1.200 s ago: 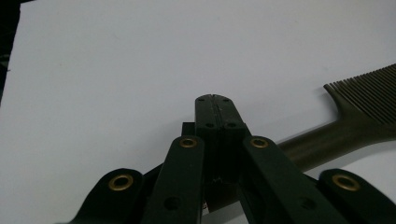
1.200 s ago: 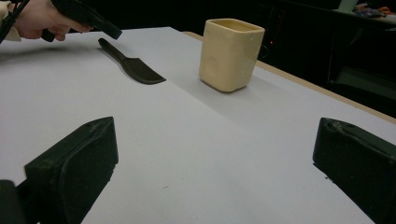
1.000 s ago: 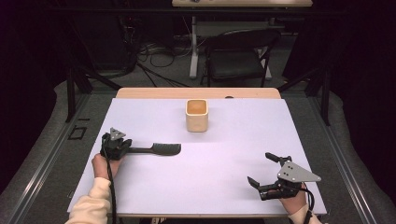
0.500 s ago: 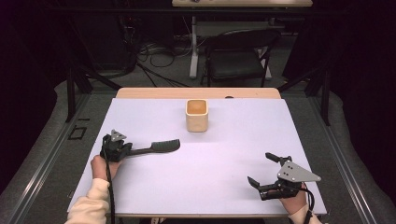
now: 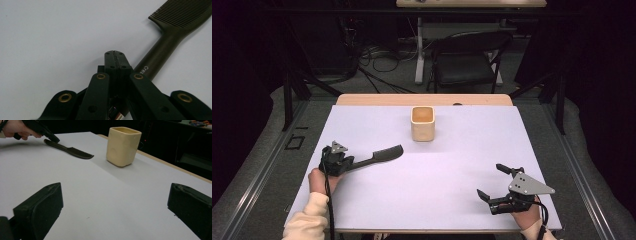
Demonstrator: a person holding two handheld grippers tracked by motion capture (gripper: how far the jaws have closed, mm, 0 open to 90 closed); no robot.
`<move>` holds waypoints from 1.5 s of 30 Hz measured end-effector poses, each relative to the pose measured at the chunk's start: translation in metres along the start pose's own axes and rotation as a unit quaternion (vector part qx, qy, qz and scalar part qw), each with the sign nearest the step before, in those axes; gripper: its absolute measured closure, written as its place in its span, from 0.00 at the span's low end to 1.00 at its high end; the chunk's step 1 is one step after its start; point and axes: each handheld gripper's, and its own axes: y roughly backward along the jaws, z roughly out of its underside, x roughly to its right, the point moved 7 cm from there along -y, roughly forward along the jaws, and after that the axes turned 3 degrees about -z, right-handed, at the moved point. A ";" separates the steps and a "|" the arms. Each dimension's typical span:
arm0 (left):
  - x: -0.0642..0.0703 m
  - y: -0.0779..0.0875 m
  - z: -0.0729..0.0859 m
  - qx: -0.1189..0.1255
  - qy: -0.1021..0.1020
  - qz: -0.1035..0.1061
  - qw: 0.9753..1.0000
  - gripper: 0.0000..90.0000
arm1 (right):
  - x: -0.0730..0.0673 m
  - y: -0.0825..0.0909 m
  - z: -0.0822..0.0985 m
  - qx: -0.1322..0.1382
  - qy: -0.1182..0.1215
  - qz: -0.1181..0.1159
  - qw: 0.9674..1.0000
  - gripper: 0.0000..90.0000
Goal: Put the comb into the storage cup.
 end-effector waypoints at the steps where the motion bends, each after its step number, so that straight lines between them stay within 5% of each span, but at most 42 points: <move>1: 0.001 0.000 0.000 0.001 -0.001 0.000 1.000 1.00 | 0.000 0.000 0.000 0.001 -0.002 -0.001 1.000 0.00; 19: 0.008 0.005 0.000 -0.005 -0.015 0.005 1.000 0.99 | 0.001 -0.001 0.000 -0.002 0.000 0.000 1.000 0.00; 31: 0.006 0.019 -0.015 0.034 -0.016 0.010 0.999 0.69 | 0.001 -0.002 0.002 -0.007 -0.006 -0.001 1.000 0.00; 45: 0.023 0.020 -0.025 -0.006 -0.076 0.029 0.997 0.27 | 0.004 -0.002 0.001 -0.001 -0.010 0.003 1.000 0.00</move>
